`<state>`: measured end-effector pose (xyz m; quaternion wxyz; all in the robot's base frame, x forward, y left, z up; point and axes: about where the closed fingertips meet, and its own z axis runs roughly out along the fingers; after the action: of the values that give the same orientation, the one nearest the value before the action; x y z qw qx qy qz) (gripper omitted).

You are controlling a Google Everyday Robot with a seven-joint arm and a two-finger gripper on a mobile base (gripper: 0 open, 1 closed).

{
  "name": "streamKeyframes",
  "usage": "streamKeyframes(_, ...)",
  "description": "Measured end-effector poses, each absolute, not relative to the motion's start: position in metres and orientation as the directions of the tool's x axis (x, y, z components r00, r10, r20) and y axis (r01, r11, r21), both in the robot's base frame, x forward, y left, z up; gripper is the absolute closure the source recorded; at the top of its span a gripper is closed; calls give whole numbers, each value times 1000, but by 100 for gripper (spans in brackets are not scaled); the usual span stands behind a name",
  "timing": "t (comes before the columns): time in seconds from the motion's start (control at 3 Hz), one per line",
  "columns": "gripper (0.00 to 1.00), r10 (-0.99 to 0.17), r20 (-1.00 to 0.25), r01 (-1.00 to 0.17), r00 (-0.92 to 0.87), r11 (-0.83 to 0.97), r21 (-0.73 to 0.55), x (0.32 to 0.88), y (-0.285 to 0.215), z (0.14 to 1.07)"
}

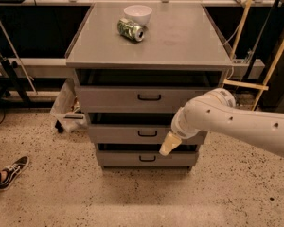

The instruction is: Open middle drawer

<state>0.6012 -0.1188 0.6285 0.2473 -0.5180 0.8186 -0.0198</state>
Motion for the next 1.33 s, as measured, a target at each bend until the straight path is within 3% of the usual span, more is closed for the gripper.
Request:
streamKeyframes(0.33,0,-872,-397,-822,-288,438,-365,618,-121,638)
streamKeyframes(1.0,0,-874,-387,-809,-293,443,-386,622,-120,633)
streamKeyframes(1.33,0,-900,-337,-808,-275,407,-427,633,-115,594)
